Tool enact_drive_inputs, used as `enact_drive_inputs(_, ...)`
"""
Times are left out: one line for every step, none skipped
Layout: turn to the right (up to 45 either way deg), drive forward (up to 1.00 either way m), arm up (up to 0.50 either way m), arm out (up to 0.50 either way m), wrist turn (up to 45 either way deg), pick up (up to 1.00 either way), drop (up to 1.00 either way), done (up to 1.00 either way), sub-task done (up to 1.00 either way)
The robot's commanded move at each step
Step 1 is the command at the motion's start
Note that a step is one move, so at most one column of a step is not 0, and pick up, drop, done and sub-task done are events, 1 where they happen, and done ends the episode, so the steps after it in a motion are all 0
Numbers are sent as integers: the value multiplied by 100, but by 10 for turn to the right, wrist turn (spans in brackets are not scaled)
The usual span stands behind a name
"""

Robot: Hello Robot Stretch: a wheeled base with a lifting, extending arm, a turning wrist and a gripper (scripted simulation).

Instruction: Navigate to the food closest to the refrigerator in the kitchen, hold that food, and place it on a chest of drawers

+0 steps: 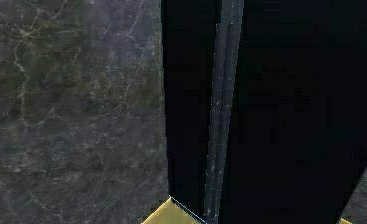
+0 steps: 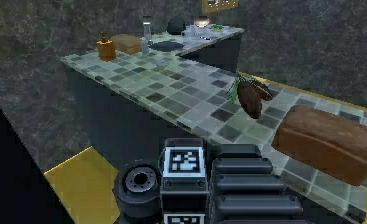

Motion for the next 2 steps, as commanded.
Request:
enact_drive_inputs(-450, 0, 0, 0, 0, 0, 0, 0, 0)
enact_drive_inputs(-450, 0, 0, 0, 0, 0, 0, 0, 0)
